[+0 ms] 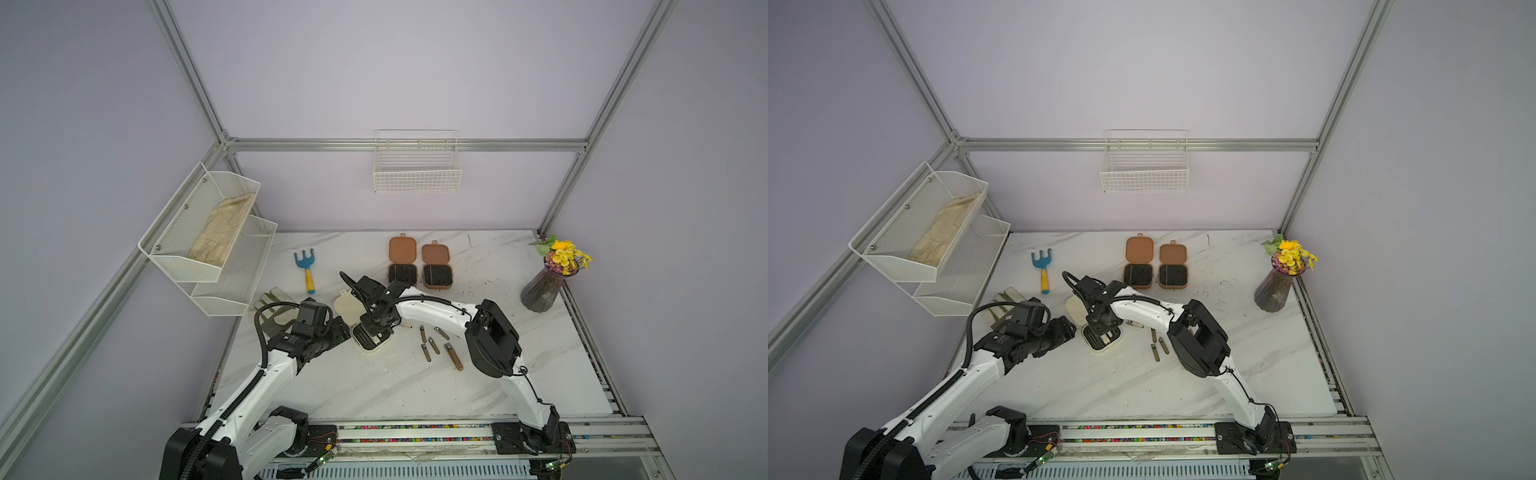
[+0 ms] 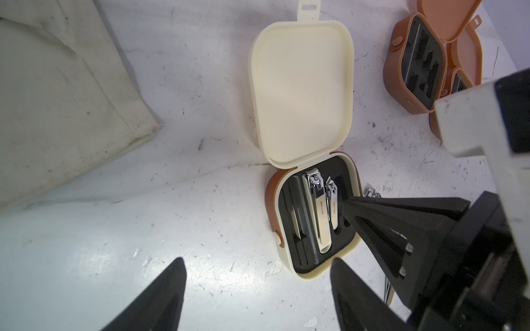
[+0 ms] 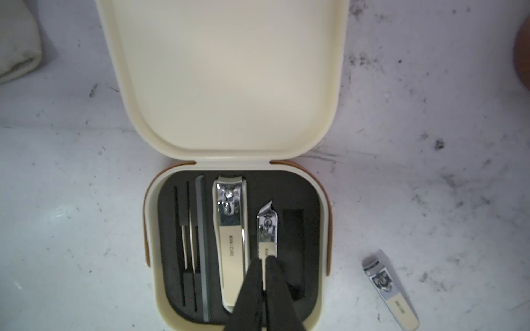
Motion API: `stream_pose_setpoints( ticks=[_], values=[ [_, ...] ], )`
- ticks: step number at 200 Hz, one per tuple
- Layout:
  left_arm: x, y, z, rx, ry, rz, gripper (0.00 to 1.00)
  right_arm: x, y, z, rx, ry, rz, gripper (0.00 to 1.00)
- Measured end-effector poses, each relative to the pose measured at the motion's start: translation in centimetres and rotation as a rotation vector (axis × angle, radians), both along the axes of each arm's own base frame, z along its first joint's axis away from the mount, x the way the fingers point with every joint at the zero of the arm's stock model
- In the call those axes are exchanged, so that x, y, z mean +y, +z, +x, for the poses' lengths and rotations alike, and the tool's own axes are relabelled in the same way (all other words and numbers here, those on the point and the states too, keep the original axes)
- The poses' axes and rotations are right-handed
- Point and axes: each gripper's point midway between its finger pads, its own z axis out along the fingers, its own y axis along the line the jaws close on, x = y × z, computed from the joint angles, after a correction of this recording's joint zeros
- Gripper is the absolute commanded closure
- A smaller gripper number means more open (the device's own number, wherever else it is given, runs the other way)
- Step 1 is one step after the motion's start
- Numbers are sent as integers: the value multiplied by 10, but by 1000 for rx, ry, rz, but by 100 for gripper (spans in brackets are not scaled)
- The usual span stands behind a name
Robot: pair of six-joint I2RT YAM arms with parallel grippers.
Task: Organize nail clipper sets
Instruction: Place the nail clipper in the storage box.
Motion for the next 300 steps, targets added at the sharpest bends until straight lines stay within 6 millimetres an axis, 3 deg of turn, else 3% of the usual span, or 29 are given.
stream_pose_setpoints(
  ticks=[57,101,202,237,264,300],
  values=[
    [0,-1,-1,2,0,1,22,5,-2,4,-5,-1,4,92],
    [0,-1,-1,2,0,1,22,5,-16,5,3,-3,-18,93],
    [0,-1,-1,3,0,1,22,3,-17,8,-4,-9,-12,95],
    [0,1,-1,-4,0,-1,22,2,-14,9,-13,-4,-17,90],
    [0,4,0,-17,0,-5,22,-3,4,12,-36,29,-15,78],
    [0,8,0,-33,0,-10,22,-26,59,18,-112,99,18,59]
  ],
)
